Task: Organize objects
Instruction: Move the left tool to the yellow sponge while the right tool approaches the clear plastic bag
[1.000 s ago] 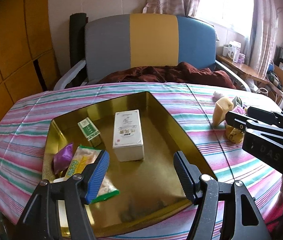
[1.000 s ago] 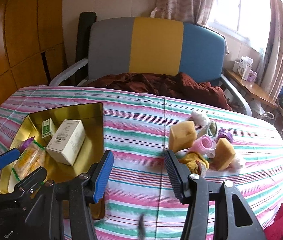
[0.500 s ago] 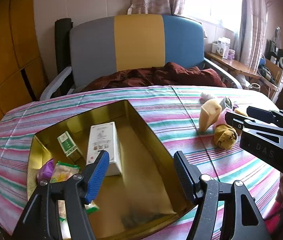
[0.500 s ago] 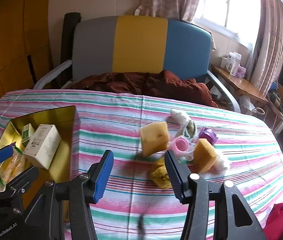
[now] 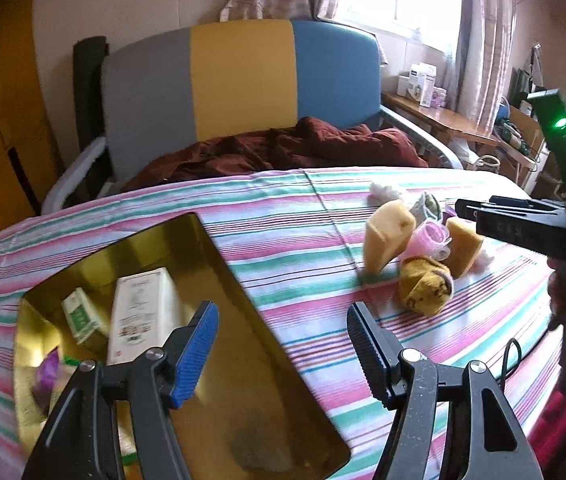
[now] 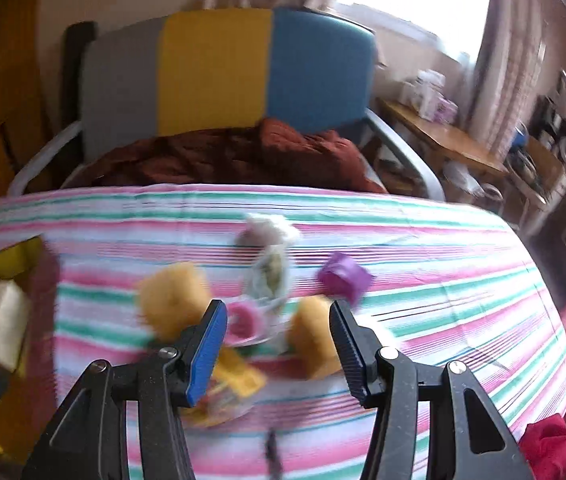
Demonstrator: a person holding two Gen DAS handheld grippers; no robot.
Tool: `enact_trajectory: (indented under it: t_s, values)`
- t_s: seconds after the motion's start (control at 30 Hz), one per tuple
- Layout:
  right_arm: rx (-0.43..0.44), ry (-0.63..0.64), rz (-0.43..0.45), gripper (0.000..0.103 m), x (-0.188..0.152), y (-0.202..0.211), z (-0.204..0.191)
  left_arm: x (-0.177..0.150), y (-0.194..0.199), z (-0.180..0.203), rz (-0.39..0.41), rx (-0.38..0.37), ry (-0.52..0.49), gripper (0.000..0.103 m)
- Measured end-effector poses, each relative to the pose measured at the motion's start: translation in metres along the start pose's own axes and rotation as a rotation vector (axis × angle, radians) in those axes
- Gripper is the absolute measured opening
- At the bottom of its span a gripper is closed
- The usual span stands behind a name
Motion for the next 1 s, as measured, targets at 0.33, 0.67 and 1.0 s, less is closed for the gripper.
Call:
enact_trajectory:
  t_s: [0.33,0.67,1.0]
  values:
    - [0.153,-0.303,-0.113,0.054,-0.018,-0.029,0.058,0.026,-0.035,0.050,-0.012,-0.061,-0.075,0.073]
    - [0.179,-0.333,-0.141,0.054,-0.020,-0.030,0.060,0.056,-0.080,0.097,-0.016,-0.096,-0.199,0.083]
    - [0.194,-0.331,-0.153,0.054,-0.019,-0.035,0.060,0.067,-0.117,0.125,-0.038,-0.179,-0.252,0.086]
Point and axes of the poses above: each gripper's, at about its wrist camera, not at the fingertips, and y roughly against the way its jaws point, z to its right, x to its top, the point moved 2 cm from there along -y, roughly the way its jaws point, and after that the axes turned 9 degrees about x, right-handed, at the moved point
